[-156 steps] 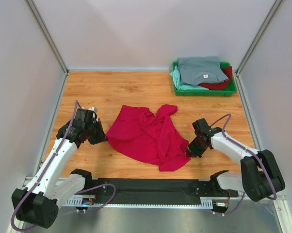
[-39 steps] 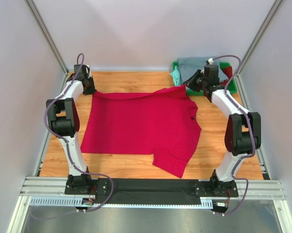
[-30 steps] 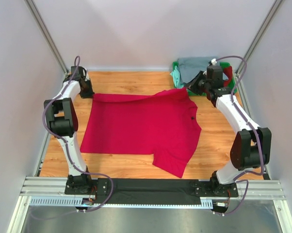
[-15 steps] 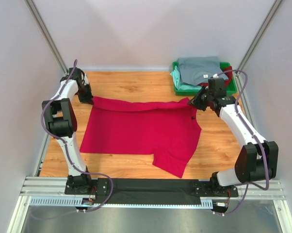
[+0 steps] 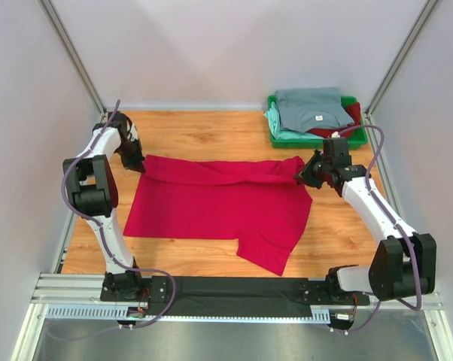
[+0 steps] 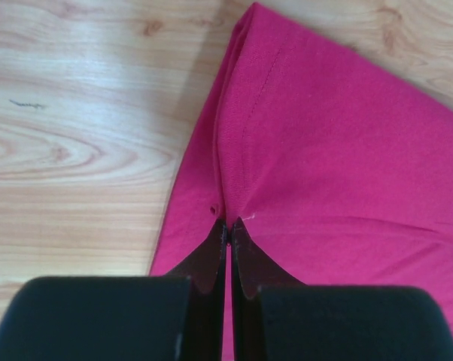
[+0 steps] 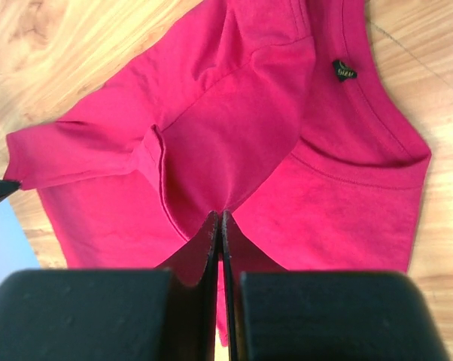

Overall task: Fold and stack the t-shirts
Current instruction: Fold the tshirt

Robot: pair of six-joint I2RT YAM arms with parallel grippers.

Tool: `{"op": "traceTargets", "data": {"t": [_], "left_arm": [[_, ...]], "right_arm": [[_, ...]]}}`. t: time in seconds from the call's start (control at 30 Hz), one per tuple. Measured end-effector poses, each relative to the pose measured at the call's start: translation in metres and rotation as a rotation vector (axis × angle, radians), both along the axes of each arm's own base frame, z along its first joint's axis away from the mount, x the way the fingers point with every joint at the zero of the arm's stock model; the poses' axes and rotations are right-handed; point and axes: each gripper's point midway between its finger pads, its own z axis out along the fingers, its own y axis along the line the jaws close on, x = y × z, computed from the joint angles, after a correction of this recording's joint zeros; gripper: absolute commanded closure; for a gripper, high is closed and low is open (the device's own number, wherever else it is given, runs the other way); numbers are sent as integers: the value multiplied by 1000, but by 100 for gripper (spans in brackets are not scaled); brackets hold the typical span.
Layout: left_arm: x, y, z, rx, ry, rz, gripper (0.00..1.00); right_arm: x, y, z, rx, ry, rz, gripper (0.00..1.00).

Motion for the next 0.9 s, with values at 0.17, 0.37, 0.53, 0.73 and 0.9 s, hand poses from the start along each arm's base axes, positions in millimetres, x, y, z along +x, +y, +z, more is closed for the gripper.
{"op": "traceTargets", "data": {"t": [0.17, 0.37, 0.53, 0.73, 0.9], "left_arm": [[-8, -2, -7, -9, 27, 7, 100], [-9, -7, -7, -39, 29, 16, 100], [-7, -8, 12, -45, -44, 47, 100], [0, -15, 90, -77, -245, 86, 100], [-3, -32, 188, -167, -478, 103, 100]], "right_arm": [[7, -2, -15, -29, 18, 15, 100], [24, -5, -18, -58, 31, 9, 100], [72, -4, 26, -57, -82, -3, 100], [107, 2, 108, -31, -260, -1, 100], [111, 3, 170, -18, -388, -1, 100]]}}
